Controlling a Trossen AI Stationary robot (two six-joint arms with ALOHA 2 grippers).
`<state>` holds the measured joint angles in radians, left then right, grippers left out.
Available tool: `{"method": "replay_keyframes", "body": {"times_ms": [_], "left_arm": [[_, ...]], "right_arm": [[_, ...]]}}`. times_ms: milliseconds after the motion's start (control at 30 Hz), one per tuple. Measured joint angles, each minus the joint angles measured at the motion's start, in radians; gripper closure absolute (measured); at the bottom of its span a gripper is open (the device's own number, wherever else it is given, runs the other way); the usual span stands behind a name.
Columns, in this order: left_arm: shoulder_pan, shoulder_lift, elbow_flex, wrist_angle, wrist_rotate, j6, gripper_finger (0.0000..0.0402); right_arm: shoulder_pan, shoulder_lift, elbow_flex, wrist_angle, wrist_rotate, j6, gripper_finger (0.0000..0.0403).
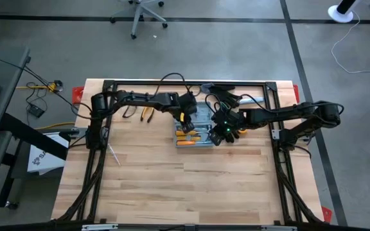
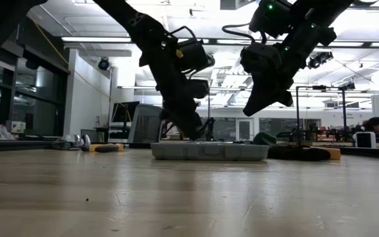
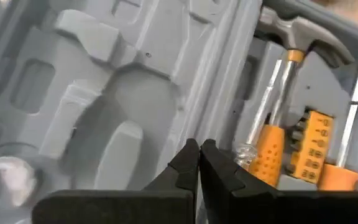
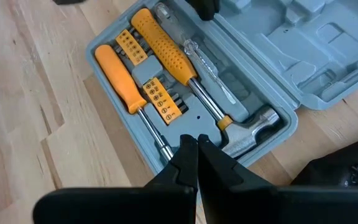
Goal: Prefit tool cases
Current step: Put the transparent flat screwdriver into the gray toolbox
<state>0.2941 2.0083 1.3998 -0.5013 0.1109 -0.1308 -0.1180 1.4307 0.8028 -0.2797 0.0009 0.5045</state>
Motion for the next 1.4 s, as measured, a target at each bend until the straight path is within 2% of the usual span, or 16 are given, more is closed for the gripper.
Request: {"method": "replay_keyframes", "body": {"times_ms": [167,233,367,500,567,767,967,1133,1267,1400], "left_arm": [[-0.008,-0.012,0.002,0.038,0.152,0.009,0.0401],[-0.019,-0.010,0.001,0.022,0.168,0.010,0.0401],[-0.036,0.006,0.000,0.014,0.153,0.025,0.0401],[-0.034,0.009,0.000,0.019,0.030,0.012,0.0401],[-0.028,0.009,0.000,0.035,0.001,0.008,0.0401],[-0.014,0.009,0.001,0.029,0.035,0.002,0.0401],[-0.027,0.001,0.001,0.052,0.149,0.018,0.0401],[-0.043,0.029,0.000,0.038,0.147,0.028,0.0401],[-0.041,0.039,0.001,0.030,0.058,0.015,0.0401],[-0.032,0.040,0.000,0.042,0.035,0.004,0.0401]], "right_arm": [[0.000,0.000,0.000,0.000,0.000,-0.007,0.0403],[0.000,0.000,0.000,0.000,0.000,-0.007,0.0403],[0.000,0.000,0.000,0.000,0.000,-0.009,0.0403],[0.000,0.001,0.000,-0.001,0.007,-0.012,0.0403],[0.000,0.001,0.000,-0.007,0.007,-0.012,0.0403],[0.000,0.001,0.000,-0.016,0.007,-0.015,0.0403],[0.000,0.001,0.000,-0.016,0.013,-0.015,0.0403],[0.000,0.001,0.000,-0.016,0.019,-0.016,0.0403],[0.000,0.001,0.000,-0.017,0.023,-0.023,0.0403],[0.000,0.001,0.000,-0.024,0.023,-0.027,0.0403]]}}
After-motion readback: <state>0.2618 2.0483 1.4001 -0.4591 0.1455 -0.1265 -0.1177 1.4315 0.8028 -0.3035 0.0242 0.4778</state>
